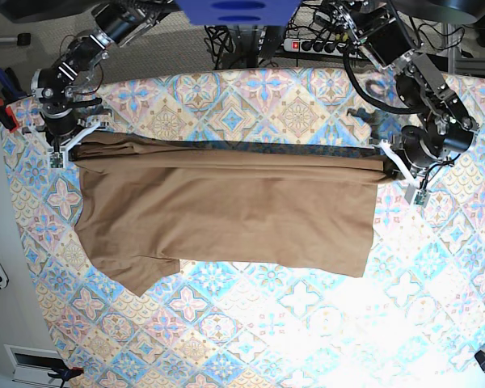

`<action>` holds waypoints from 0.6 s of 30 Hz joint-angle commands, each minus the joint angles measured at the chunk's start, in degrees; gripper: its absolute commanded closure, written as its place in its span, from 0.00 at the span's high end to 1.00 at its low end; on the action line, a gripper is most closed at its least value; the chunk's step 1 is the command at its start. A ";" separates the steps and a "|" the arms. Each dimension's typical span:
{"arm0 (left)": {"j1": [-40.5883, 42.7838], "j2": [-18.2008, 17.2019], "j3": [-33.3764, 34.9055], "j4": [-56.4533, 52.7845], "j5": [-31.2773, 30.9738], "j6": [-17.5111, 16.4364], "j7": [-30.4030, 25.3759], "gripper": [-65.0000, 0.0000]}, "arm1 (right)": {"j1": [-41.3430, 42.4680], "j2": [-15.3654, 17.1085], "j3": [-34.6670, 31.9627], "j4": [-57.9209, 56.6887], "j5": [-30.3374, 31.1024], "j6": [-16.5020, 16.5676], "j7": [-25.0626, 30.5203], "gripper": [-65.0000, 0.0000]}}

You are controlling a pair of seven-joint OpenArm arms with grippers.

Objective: Layout the t-shirt on the table in an organized manner, then fold the t-shirt properly
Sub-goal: 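Lift the held shirt edge with both grippers and fold it over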

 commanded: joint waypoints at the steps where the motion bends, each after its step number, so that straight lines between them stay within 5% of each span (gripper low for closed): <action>1: -0.29 -0.86 -0.21 1.42 0.83 0.12 -0.51 0.00 | 0.29 0.94 0.24 1.32 0.22 -1.17 1.06 0.00; 12: 9.38 -2.35 6.74 6.34 1.00 0.12 -0.51 0.00 | -4.37 0.68 0.60 1.41 0.40 -1.17 0.62 0.00; 18: 10.61 -3.67 7.35 6.52 7.33 0.12 -0.51 0.00 | -6.30 -0.82 2.09 2.90 0.40 -1.17 1.06 0.00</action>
